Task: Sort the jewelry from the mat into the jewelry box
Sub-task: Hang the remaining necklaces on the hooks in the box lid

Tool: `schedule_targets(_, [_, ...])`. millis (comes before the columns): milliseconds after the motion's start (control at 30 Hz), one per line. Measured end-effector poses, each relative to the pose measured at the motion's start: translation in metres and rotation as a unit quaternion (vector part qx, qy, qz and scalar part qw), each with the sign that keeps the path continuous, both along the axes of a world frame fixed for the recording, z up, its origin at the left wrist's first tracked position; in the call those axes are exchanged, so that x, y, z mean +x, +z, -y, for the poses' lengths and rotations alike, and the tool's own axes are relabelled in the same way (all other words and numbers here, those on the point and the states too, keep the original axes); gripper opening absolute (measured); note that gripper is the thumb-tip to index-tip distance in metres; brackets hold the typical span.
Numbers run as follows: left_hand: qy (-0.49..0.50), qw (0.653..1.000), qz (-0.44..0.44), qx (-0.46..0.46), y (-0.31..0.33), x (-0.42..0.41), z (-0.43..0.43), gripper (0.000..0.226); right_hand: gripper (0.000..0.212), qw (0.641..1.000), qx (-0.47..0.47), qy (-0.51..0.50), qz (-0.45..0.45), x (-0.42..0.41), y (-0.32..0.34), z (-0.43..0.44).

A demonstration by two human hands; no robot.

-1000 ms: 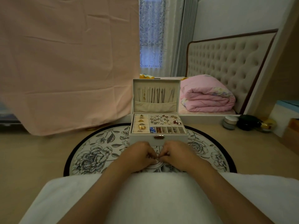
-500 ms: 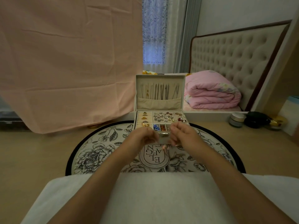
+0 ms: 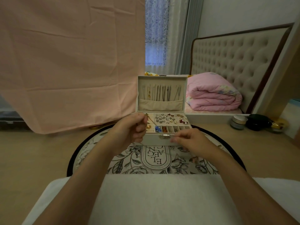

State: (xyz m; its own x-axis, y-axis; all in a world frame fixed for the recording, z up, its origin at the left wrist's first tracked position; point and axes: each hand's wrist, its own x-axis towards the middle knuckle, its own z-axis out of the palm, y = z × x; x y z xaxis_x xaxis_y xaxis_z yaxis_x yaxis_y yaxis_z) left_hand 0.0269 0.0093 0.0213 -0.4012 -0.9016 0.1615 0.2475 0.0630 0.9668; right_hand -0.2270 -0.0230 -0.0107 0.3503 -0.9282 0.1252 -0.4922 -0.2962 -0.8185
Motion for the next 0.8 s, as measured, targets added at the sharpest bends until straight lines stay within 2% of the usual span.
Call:
schedule_targets(67, [-0.002,0.998,0.067,-0.009,0.002,-0.006,-0.001,0.021,0.012,0.997,0.032,0.022,-0.061,0.002,-0.003,0.0])
schedule_targets(133, [-0.016,0.994,0.105,-0.009,0.002,-0.013,-0.004,0.021,0.019,0.998,0.027,0.035,-0.051,0.009,-0.004,-0.002])
schedule_targets(200, [-0.025,0.991,0.13,-0.008,0.003,-0.02,-0.007,0.023,0.031,0.993,0.053,0.079,0.068,0.02,0.001,-0.005])
schedule_targets(267, [-0.011,0.986,0.168,-0.014,0.005,-0.025,-0.01,0.024,0.037,0.966,0.107,0.138,0.191,0.029,0.006,-0.006])
schedule_targets(367, [0.027,0.977,0.209,-0.01,0.006,-0.025,-0.01,0.023,0.041,0.93,0.179,0.181,0.264,0.036,0.013,-0.005])
schedule_targets(433, [0.034,0.977,0.21,-0.002,0.006,-0.023,-0.01,0.022,0.034,0.932,0.187,0.19,0.247,0.038,0.017,-0.004])
schedule_targets(500, [0.027,0.976,0.215,0.004,0.006,-0.022,-0.011,0.022,0.021,0.955,0.149,0.183,0.177,0.035,0.024,-0.003])
schedule_targets(567, [0.016,0.974,0.224,0.012,0.006,-0.018,-0.009,0.026,0.012,0.979,0.099,0.146,0.098,0.028,0.035,-0.004])
schedule_targets(633, [0.014,0.976,0.214,0.027,0.006,-0.013,-0.006,0.03,0.01,0.991,0.064,0.099,0.065,0.017,0.047,0.0])
schedule_targets(700, [0.019,0.985,0.167,0.041,0.006,-0.01,0.0,0.032,0.012,0.995,0.036,0.064,0.069,0.005,0.057,0.008])
schedule_targets(800, [0.006,0.998,0.03,0.048,0.013,-0.014,0.012,0.029,0.023,0.997,0.001,0.025,0.066,-0.008,0.071,0.02])
